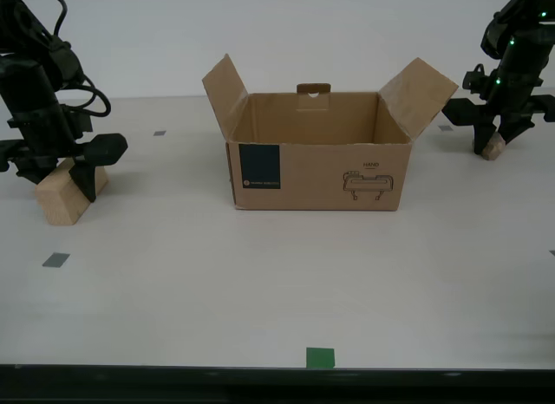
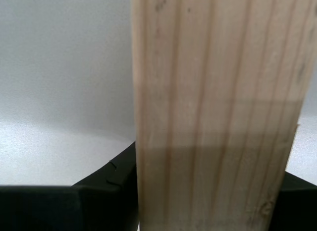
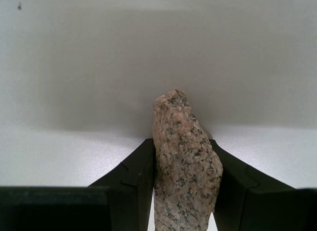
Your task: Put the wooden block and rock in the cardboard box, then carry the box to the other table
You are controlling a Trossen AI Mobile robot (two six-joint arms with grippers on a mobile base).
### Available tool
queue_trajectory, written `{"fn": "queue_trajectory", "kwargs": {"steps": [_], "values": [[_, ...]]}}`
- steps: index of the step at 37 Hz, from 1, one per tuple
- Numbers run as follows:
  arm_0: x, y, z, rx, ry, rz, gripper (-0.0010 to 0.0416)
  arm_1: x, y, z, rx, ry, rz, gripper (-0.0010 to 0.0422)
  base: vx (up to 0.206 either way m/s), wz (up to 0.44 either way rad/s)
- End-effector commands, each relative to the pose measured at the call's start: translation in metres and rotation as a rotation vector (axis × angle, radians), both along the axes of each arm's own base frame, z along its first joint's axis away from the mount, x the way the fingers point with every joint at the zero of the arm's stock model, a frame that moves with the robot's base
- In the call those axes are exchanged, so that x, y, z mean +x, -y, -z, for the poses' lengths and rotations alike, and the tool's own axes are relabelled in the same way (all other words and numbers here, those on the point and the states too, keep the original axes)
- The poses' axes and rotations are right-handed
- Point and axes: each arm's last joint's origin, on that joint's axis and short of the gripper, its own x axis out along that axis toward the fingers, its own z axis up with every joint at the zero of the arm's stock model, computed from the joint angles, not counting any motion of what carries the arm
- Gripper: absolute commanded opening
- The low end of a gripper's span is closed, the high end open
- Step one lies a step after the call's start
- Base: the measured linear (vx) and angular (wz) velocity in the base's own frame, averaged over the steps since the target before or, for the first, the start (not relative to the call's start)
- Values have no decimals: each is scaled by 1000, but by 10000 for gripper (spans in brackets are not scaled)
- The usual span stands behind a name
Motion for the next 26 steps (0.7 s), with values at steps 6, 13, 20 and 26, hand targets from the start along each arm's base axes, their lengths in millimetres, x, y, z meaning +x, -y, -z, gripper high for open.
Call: {"fn": "queue_trajectory", "kwargs": {"steps": [6, 13, 20, 26], "values": [[-1, 0, -16, -3, 28, 7, -1, 0, 0, 0, 0, -1, -2, -1, 0, 0], [-2, 0, -32, -6, 55, 11, -1, -1, 0, -1, -1, -8, -1, -1, 0, 0], [-4, -1, -48, -6, 70, 19, -1, 0, 2, -12, -38, 26, 2, -1, 0, 0], [-6, -1, -62, -7, 96, 24, -1, 4, 4, -31, -44, 82, 3, -1, 0, 0]]}}
